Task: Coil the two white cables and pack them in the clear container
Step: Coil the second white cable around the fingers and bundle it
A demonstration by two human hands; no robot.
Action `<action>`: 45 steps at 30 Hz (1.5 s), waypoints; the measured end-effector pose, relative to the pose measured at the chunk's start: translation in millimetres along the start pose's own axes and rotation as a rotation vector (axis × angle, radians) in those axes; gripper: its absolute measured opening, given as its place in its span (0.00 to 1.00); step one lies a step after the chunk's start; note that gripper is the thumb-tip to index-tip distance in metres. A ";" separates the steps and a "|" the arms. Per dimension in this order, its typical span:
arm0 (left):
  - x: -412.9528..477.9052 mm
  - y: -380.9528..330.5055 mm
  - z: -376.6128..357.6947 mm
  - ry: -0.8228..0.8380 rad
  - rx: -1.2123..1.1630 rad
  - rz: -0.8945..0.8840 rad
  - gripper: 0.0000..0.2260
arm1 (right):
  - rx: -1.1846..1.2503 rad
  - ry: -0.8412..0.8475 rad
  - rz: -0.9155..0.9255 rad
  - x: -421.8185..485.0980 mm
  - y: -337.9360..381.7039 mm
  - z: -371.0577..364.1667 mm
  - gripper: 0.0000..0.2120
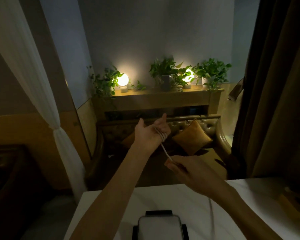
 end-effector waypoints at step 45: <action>-36.7 79.4 7.6 0.136 1.032 0.145 0.38 | -0.417 -0.159 0.230 12.2 15.2 79.8 0.06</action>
Point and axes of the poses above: each hand's wrist, its own x-axis towards the middle knuckle, its own z-axis out of the back of the hand, y = z × x, the point moved 7 cm from there along x, towards the middle knuckle, and after that the axes turned 3 degrees about x, right-handed, at the moved point
